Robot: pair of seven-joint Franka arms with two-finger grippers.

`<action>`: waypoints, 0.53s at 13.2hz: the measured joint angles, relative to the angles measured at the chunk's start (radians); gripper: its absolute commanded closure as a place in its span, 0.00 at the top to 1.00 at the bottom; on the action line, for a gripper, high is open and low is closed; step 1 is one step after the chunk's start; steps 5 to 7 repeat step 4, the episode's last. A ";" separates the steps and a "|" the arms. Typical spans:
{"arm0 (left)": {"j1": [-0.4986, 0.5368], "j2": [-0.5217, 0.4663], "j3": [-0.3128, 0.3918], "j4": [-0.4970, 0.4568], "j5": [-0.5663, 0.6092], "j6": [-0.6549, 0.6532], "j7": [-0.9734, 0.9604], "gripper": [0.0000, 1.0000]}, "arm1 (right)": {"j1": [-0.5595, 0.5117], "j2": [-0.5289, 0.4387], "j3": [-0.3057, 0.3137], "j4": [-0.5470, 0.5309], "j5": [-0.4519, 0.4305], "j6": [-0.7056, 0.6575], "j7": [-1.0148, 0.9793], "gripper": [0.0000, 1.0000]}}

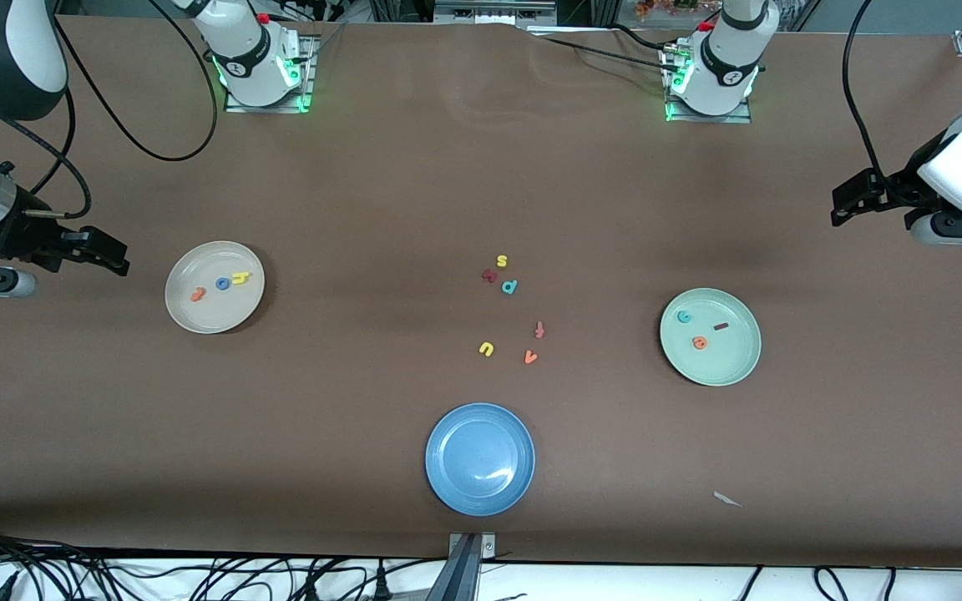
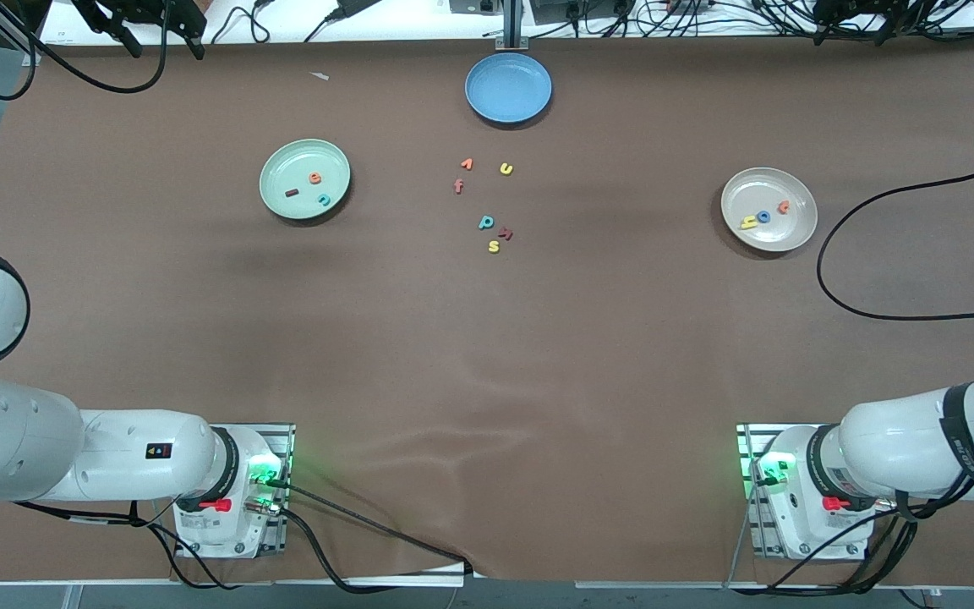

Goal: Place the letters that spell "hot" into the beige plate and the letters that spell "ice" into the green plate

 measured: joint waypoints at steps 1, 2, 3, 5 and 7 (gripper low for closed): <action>0.000 0.001 0.000 0.000 0.000 0.000 0.000 1.00 | 0.000 0.000 0.000 0.000 0.008 0.000 0.000 1.00; 0.000 0.003 0.000 0.000 0.000 0.000 0.000 1.00 | -0.001 0.000 0.000 0.000 0.009 -0.001 0.001 1.00; 0.000 0.003 0.000 0.000 0.000 0.000 0.000 1.00 | -0.001 0.000 0.000 0.000 0.010 -0.004 0.002 1.00; 0.000 0.003 0.000 0.000 0.000 0.000 0.000 1.00 | -0.001 0.000 0.000 0.000 0.010 -0.007 0.006 1.00; 0.000 0.003 0.000 0.000 0.000 0.000 0.000 1.00 | -0.001 0.000 0.000 0.000 0.010 -0.007 0.006 1.00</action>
